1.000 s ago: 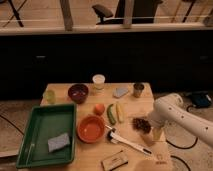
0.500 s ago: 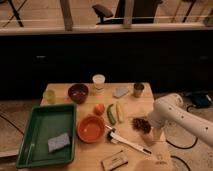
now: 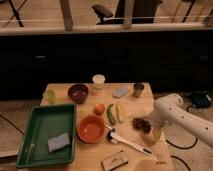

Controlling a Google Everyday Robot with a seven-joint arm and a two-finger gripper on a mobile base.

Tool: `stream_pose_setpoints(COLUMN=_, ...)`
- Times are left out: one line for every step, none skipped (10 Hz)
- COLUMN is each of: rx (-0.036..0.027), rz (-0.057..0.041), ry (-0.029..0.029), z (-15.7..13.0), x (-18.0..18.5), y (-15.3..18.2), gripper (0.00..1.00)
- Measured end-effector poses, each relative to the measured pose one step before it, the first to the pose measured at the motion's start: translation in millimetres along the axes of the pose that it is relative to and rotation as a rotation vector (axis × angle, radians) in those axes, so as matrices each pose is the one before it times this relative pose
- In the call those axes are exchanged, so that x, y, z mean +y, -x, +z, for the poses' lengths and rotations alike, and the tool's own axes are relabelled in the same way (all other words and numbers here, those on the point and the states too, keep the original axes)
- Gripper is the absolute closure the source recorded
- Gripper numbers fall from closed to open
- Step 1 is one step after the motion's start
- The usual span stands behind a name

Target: Place grapes in red bowl

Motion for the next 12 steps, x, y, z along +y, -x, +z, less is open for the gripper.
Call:
stream_pose_setpoints(rx=-0.00007, rz=-0.00108, ry=-0.00079, z=0.08, x=0.21, y=-0.14, gripper=0.2)
stream_pose_setpoints(rx=-0.00034, rz=-0.00117, ry=-0.00092, z=-0.03, x=-0.07, y=0.08, gripper=0.2)
stream_pose_setpoints(rx=-0.00048, rz=-0.00195, ry=-0.00095, z=-0.06, x=0.15, y=0.21, gripper=0.2)
stream_pose_setpoints(rx=-0.00049, rz=-0.00403, ry=-0.00212, z=-0.11, x=0.1, y=-0.36, gripper=0.2)
stream_pose_setpoints(rx=-0.00135, rz=0.00049, ry=0.00049, z=0.72, x=0.42, y=0.16, gripper=0.2)
stream_pose_setpoints(rx=-0.00044, rz=-0.00068, ry=-0.00005, z=-0.01, x=-0.18, y=0.31, gripper=0.2)
stream_pose_setpoints(rx=-0.00013, rz=0.00055, ry=-0.00068, z=-0.12, x=0.37, y=-0.35, gripper=0.2)
stream_pose_setpoints(rx=-0.00018, rz=-0.00052, ry=-0.00069, z=0.0, x=0.2, y=-0.03, gripper=0.2)
stream_pose_setpoints(rx=0.00007, rz=-0.0062, ry=-0.00136, z=-0.15, x=-0.68, y=0.73, gripper=0.2)
stream_pose_setpoints(rx=-0.00037, rz=-0.00274, ry=-0.0013, z=-0.25, x=-0.56, y=0.09, gripper=0.2)
stream_pose_setpoints(rx=-0.00049, rz=-0.00061, ry=-0.00016, z=-0.04, x=0.03, y=-0.04, gripper=0.2)
stream_pose_setpoints(rx=-0.0004, rz=-0.00115, ry=-0.0002, z=-0.02, x=-0.07, y=0.08, gripper=0.2)
